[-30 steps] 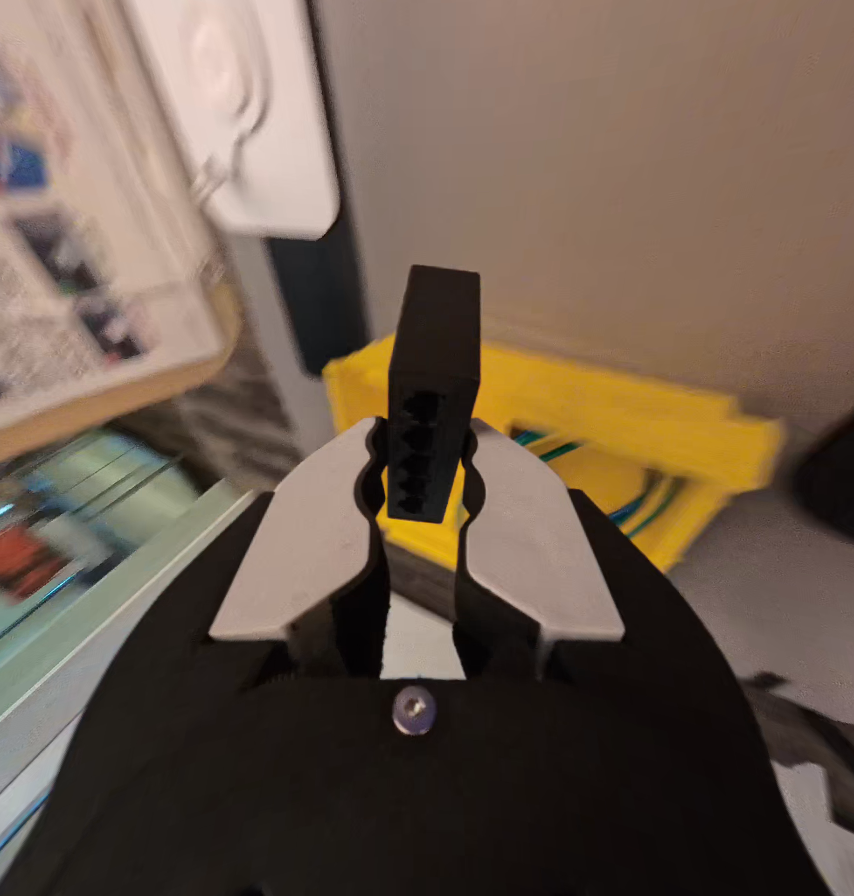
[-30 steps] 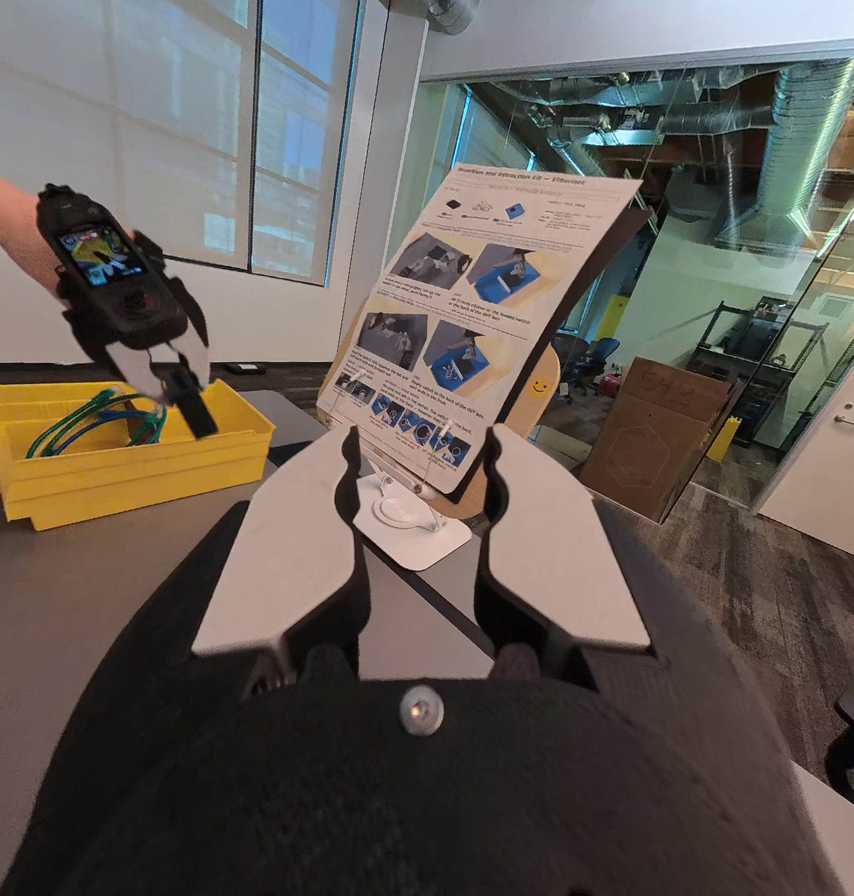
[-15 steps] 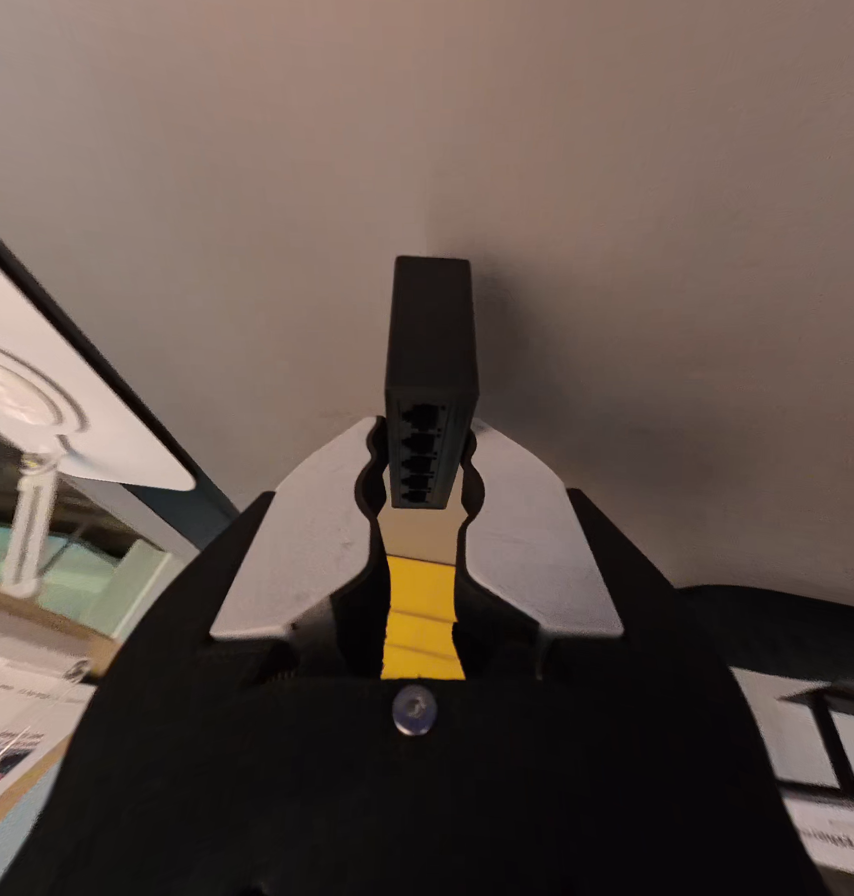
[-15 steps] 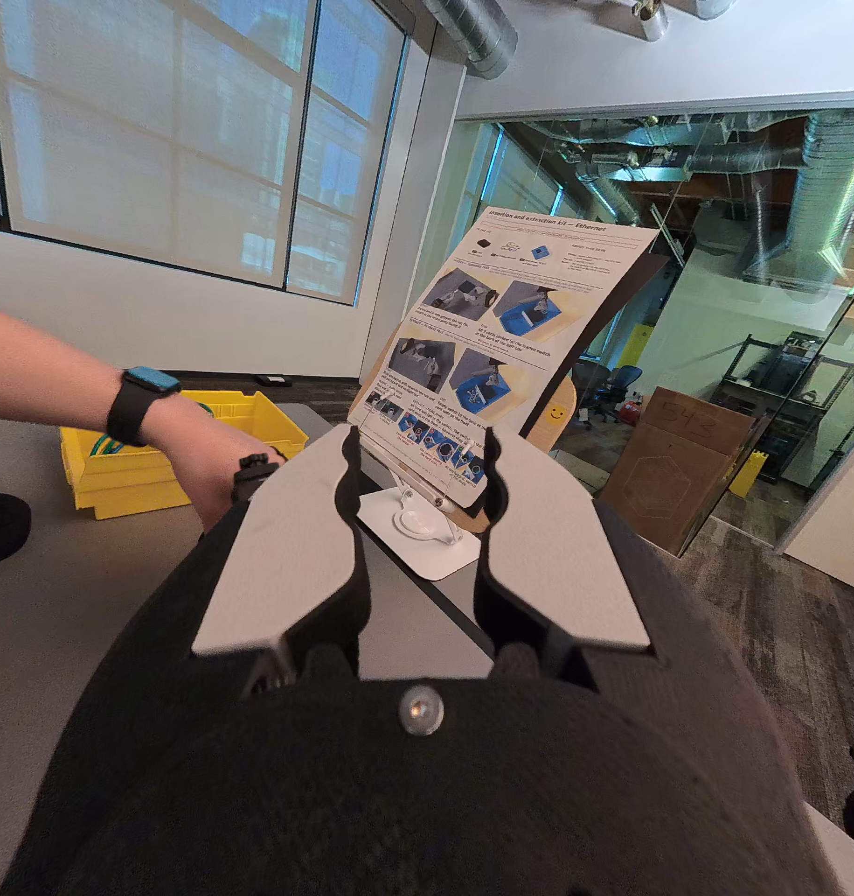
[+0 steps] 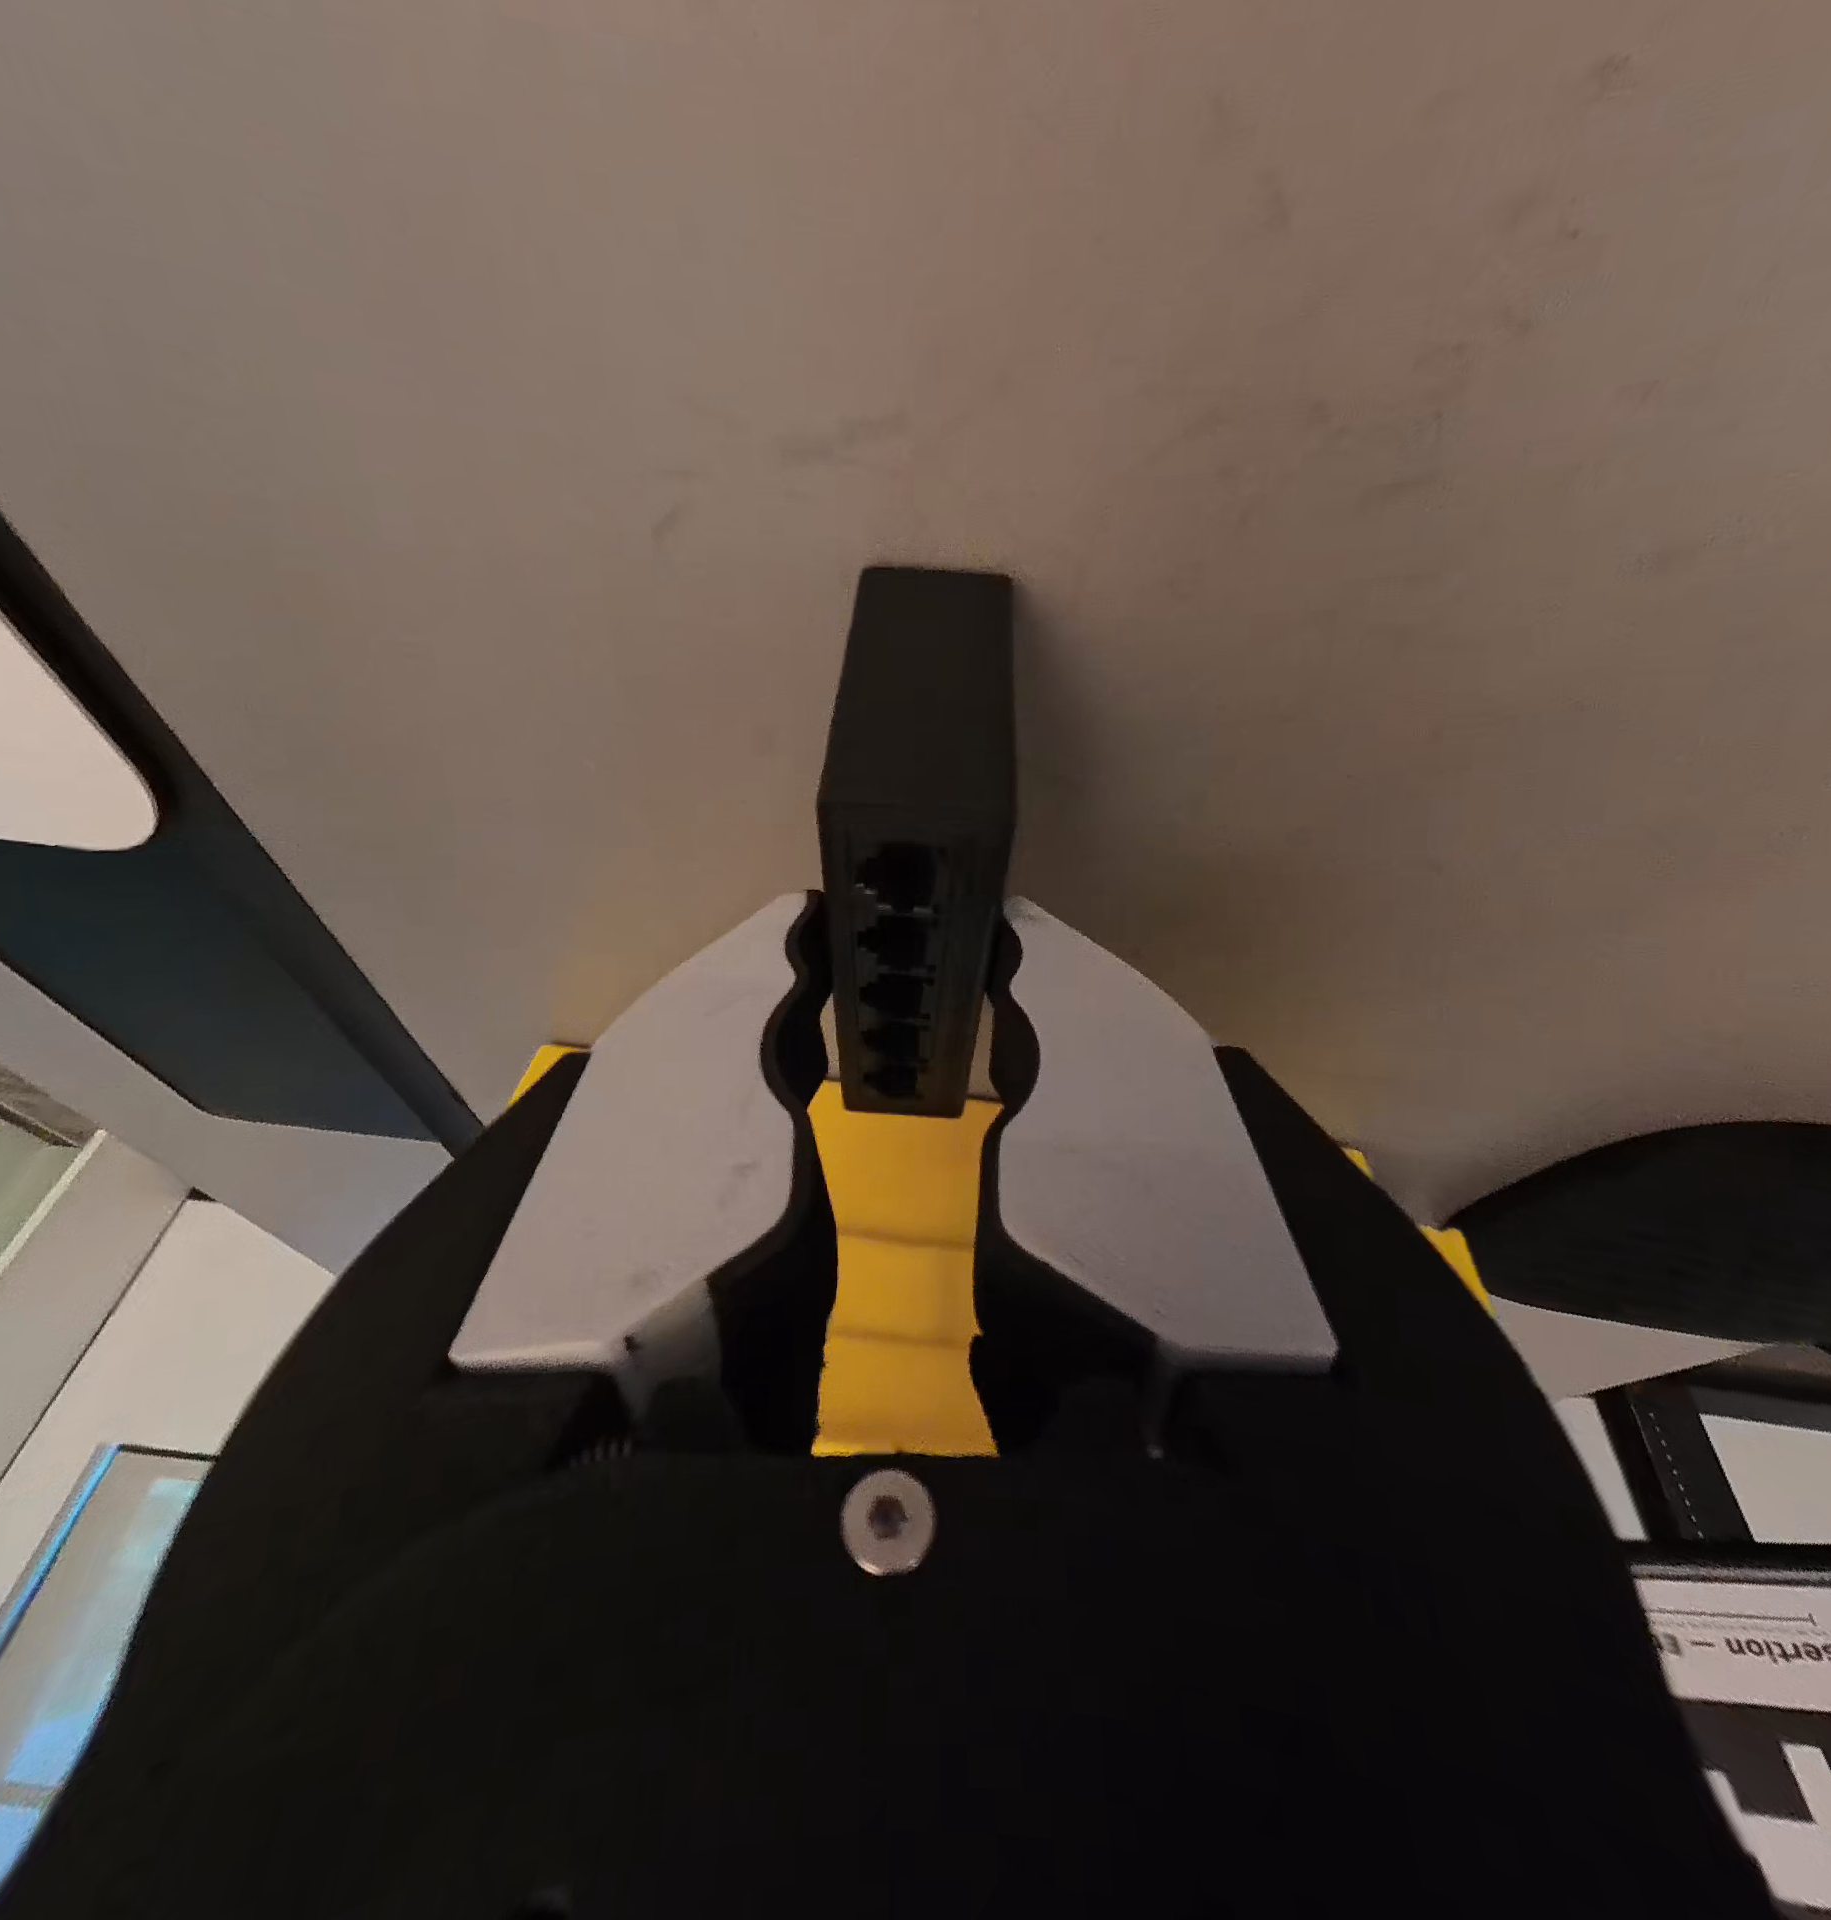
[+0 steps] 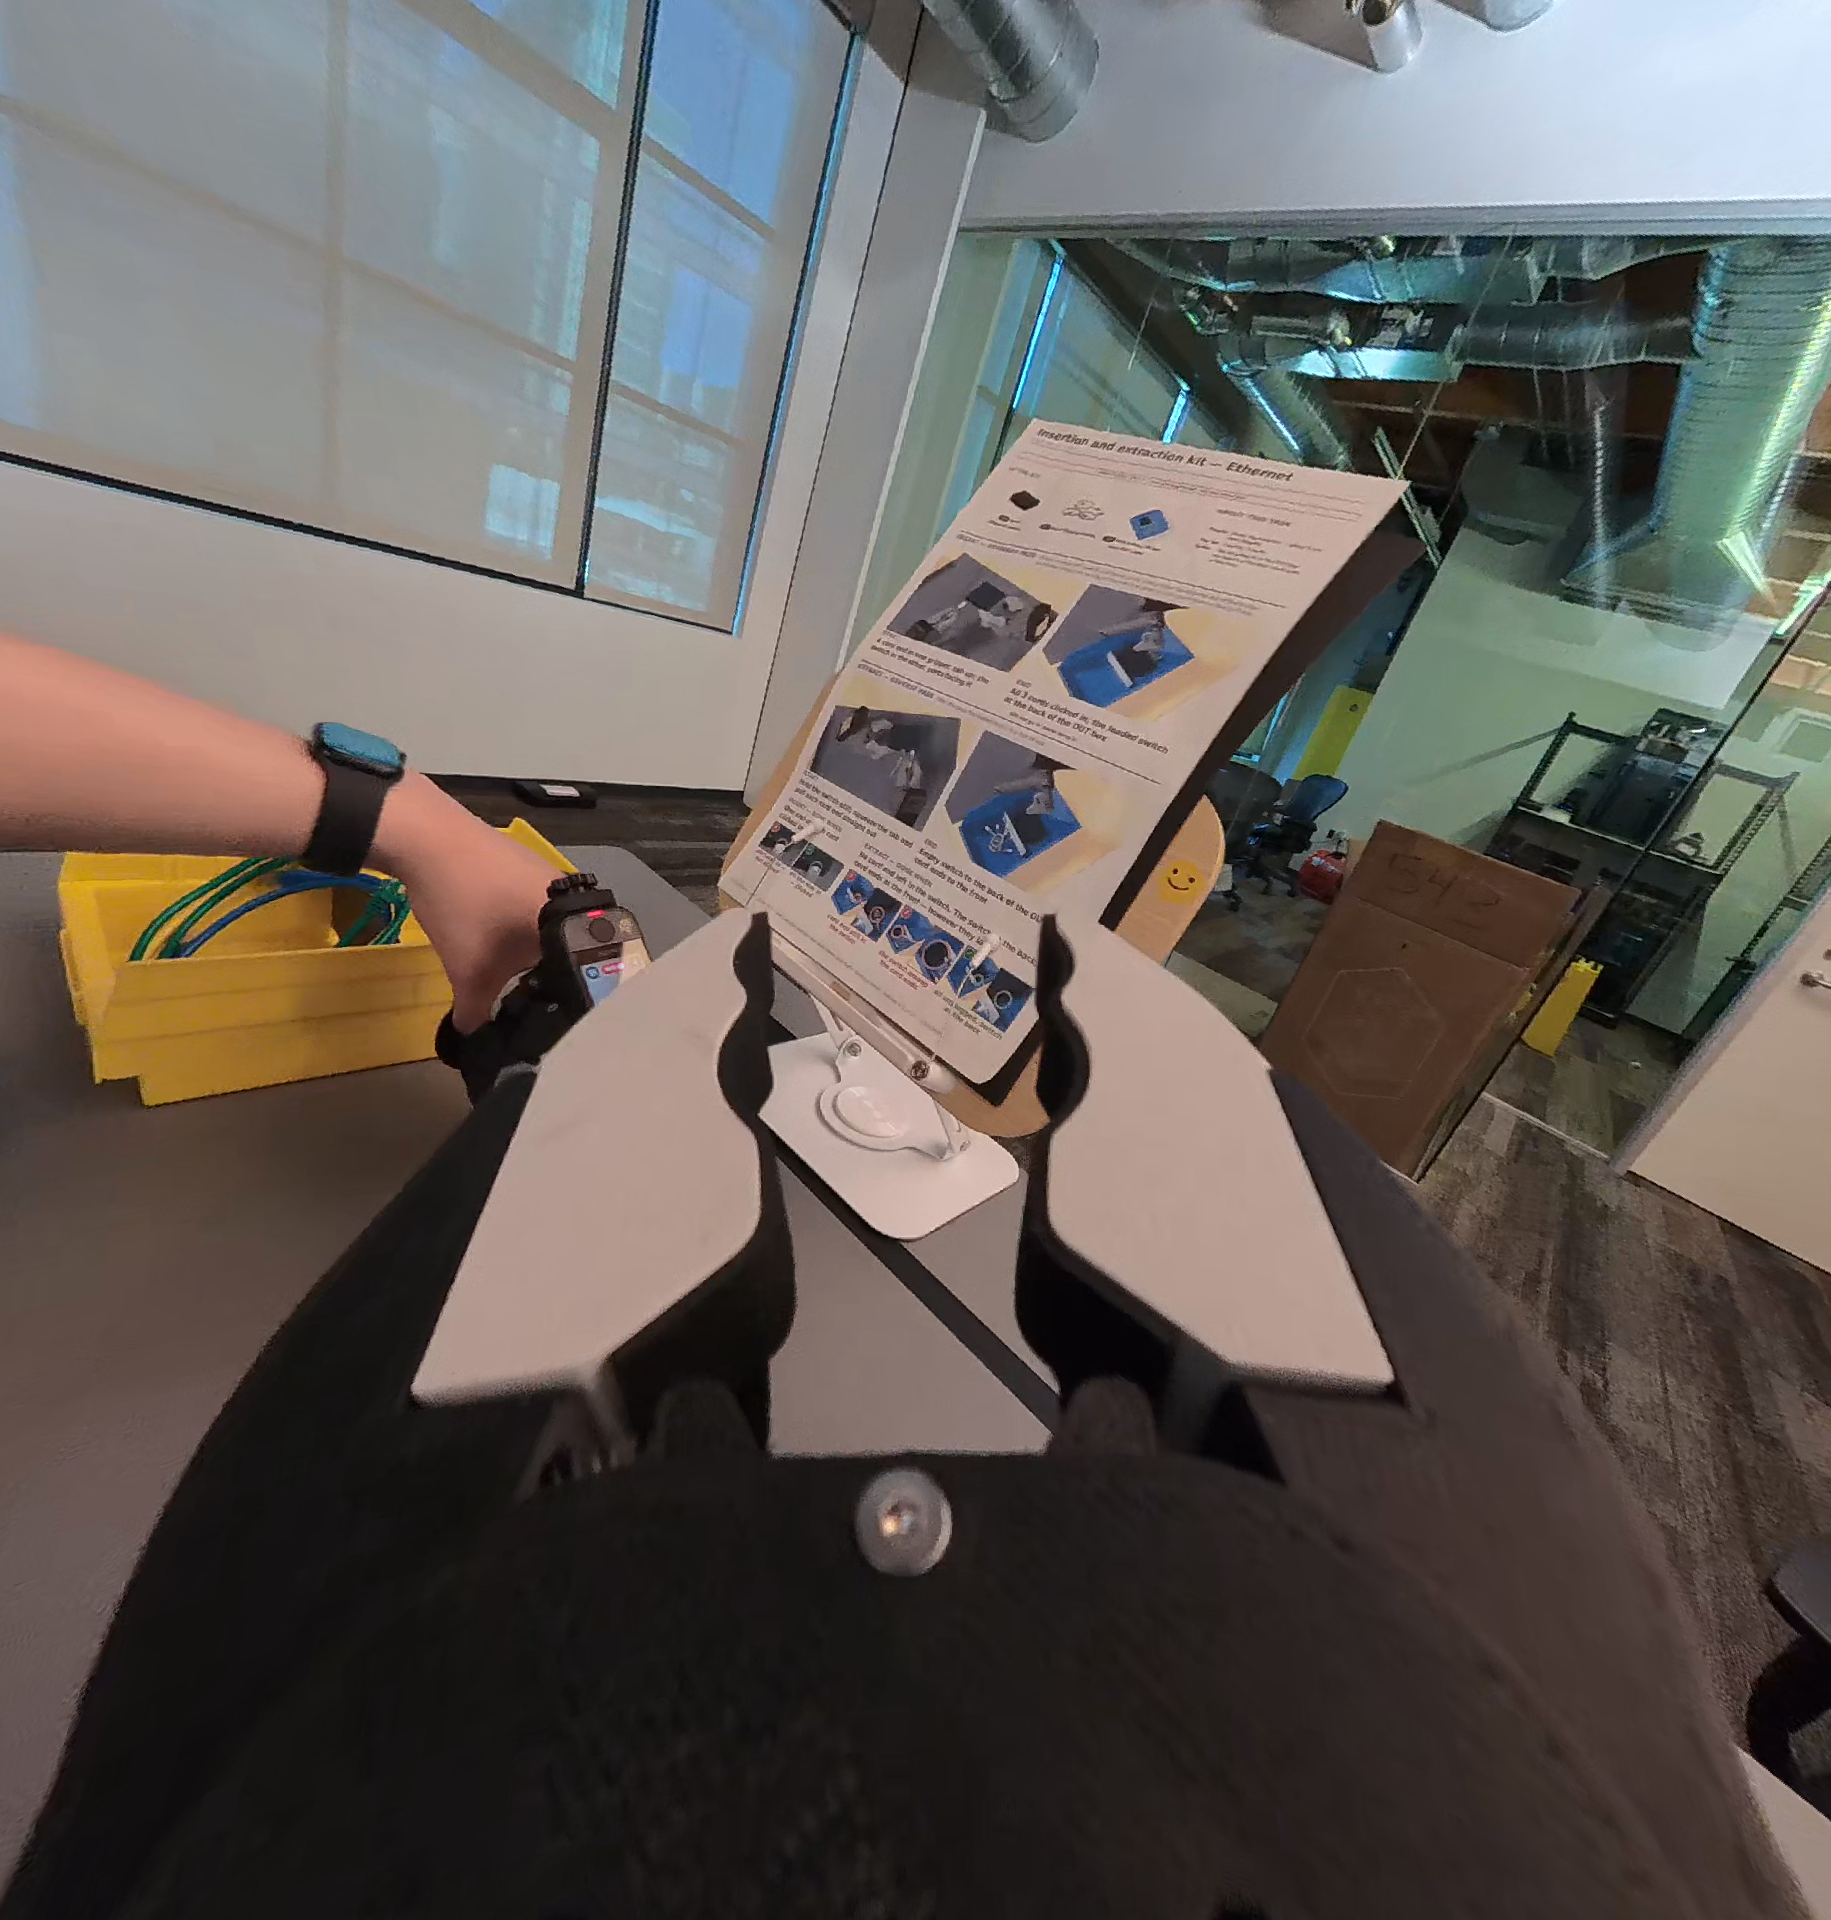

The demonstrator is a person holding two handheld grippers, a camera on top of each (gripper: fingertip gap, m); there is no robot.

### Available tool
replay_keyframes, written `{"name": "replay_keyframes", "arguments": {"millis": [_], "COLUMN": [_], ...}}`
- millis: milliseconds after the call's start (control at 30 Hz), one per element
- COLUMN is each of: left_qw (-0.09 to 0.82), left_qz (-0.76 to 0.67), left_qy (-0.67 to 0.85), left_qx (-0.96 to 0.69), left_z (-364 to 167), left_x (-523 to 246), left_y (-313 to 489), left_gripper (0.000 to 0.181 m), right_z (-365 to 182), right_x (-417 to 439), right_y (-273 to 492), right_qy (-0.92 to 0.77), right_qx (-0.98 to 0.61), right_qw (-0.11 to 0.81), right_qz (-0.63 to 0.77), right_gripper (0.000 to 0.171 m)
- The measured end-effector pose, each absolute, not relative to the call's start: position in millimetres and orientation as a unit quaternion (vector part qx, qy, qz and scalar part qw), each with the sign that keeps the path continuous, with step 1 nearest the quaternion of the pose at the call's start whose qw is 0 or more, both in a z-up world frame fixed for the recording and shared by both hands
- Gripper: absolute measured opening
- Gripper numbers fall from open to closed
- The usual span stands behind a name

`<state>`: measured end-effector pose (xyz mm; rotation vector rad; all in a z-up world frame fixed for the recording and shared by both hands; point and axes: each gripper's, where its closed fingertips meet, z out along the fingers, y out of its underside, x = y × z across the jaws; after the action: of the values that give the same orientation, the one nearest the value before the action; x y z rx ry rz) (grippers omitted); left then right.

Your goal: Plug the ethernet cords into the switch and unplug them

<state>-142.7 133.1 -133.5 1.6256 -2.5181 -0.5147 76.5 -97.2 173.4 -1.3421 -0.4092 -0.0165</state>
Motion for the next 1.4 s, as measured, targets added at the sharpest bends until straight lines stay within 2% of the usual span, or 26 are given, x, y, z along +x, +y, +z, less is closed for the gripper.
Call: {"name": "replay_keyframes", "arguments": {"millis": [100,167,300,400,533,600,733,967,1033,1133,1400], "left_qw": [0.045,0.027,-0.008,-0.088,-0.193,-0.216,-0.237,-0.232,-0.236,-0.254,-0.276], "left_qz": [-0.182,-0.178,-0.122,-0.071,0.026,0.031,-0.057,-0.061,-0.058,-0.073,-0.085], "left_qy": [-0.815,-0.806,-0.791,-0.756,-0.635,-0.594,-0.560,-0.485,-0.484,-0.502,-0.522], "left_qx": [0.548,0.564,0.599,0.645,0.747,0.774,0.792,0.841,0.841,0.823,0.803], "left_z": [-133,-125,-85,-39,5,5,-22,-66,-70,-63,-9], "left_x": [-144,-140,-141,-163,-231,-273,-342,-373,-373,-375,-387], "left_y": [139,143,137,156,197,208,231,254,256,254,229], "left_gripper": [0.030,0.041,0.045,0.040,0.040,0.040,0.038,0.035,0.026,0.010,0.007], "right_z": [171,169,164,161,162,162,159,156,155,154,153], "right_x": [80,81,84,88,85,83,82,82,83,85,85], "right_y": [-93,-90,-85,-84,-84,-82,-79,-76,-76,-75,-75], "right_qy": [-0.181,-0.176,-0.175,-0.172,-0.173,-0.176,-0.178,-0.179,-0.179,-0.178,-0.178], "right_qx": [-0.625,-0.630,-0.637,-0.643,-0.640,-0.640,-0.645,-0.648,-0.650,-0.651,-0.651], "right_qw": [0.759,0.756,0.750,0.745,0.748,0.748,0.743,0.740,0.738,0.738,0.737], "right_qz": [-0.018,-0.017,-0.024,-0.034,-0.020,-0.019,-0.023,-0.025,-0.028,-0.024,-0.023], "right_gripper": [0.050,0.050,0.051,0.051,0.051,0.051,0.051,0.051,0.051,0.050,0.050]}}
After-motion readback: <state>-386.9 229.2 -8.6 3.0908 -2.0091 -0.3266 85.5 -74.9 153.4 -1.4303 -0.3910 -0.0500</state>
